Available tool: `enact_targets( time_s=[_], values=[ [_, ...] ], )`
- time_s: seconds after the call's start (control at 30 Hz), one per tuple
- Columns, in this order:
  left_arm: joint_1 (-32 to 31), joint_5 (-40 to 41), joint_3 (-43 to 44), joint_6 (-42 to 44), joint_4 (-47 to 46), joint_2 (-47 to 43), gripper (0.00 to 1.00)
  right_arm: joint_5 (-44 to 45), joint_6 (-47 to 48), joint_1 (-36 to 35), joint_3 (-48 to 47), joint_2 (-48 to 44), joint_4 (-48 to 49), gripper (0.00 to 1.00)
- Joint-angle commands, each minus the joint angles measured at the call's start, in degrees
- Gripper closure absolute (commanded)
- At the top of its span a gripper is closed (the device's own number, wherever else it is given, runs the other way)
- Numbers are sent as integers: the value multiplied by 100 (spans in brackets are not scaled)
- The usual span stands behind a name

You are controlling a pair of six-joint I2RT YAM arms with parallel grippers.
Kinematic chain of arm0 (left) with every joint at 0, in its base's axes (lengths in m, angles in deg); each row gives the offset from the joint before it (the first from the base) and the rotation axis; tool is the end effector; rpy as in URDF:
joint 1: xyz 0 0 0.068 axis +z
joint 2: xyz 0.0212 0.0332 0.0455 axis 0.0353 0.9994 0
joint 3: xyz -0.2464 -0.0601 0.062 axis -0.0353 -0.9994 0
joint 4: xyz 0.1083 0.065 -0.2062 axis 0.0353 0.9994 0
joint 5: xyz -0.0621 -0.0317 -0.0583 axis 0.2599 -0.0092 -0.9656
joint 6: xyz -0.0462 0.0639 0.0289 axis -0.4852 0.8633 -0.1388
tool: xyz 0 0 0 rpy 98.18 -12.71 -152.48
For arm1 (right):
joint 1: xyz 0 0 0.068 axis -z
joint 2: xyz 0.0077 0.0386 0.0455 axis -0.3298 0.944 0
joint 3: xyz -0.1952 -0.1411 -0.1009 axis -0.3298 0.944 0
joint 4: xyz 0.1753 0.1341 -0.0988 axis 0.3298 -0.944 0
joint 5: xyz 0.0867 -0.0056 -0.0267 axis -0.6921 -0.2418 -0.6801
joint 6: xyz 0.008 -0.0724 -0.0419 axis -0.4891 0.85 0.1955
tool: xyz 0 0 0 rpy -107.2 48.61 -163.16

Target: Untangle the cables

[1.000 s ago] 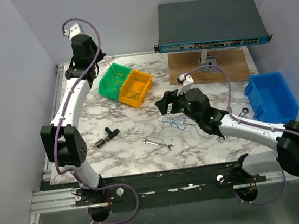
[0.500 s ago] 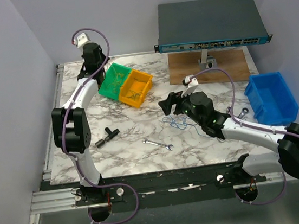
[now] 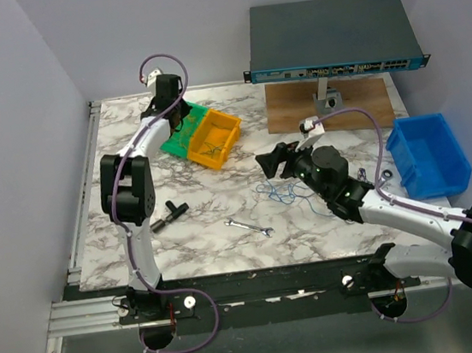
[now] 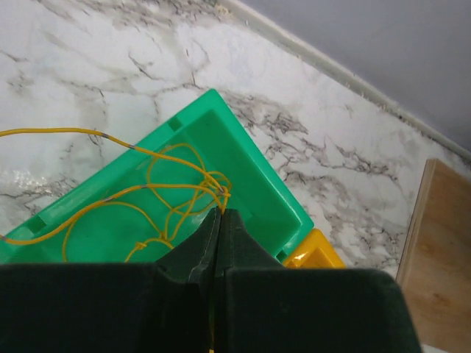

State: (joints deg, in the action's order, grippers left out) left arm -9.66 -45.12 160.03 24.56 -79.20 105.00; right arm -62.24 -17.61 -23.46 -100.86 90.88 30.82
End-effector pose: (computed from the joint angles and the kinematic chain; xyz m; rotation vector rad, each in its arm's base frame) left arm 0.4911 -0.0850 0.2274 -0.6389 2.0082 -0.3101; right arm 0.2247 0.1861 0.2688 -0.1219 1.7222 0.6864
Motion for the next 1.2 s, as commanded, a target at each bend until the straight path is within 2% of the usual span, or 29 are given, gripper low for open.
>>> enact_targets(
  time_s=[0.0, 0.1, 0.3, 0.5, 0.6, 0.67, 0.87, 0.97, 1.1, 1.17],
  values=[
    [-70, -580, 852, -111, 1545, 516, 100, 175, -40, 50, 112, -208, 132, 22],
    [-62, -1085, 1490, -86, 2272, 942, 100, 185, -60, 69, 142, -283, 132, 22],
    [-71, -2241, 2061, 295, 2781, 1463, 100, 185, -74, 97, 185, -376, 89, 23],
    [23, -3068, 2023, 334, 2980, 1483, 100, 221, -76, 113, 193, -475, 58, 23],
    [34, -3346, 2159, 495, 3418, 1553, 99, 221, -74, 115, 183, -504, 18, 23],
    [27, -3444, 2039, 627, 3609, 1488, 99, 229, -77, 124, 185, -526, -21, 23],
    [-19, -3495, 757, 906, 3469, 725, 98, 212, -94, 132, 185, -590, -74, 23],
    [-31, -3567, 617, 1010, 3318, 558, 91, 181, -117, 146, 146, -593, -109, 23],
    [-44, -3533, 1284, 1183, 3652, 761, 63, 164, -163, 155, 118, -653, -170, 23],
    [-44, -3359, 1513, 1224, 3716, 705, 56, 165, -158, 151, 99, -703, -239, 23]
  ],
)
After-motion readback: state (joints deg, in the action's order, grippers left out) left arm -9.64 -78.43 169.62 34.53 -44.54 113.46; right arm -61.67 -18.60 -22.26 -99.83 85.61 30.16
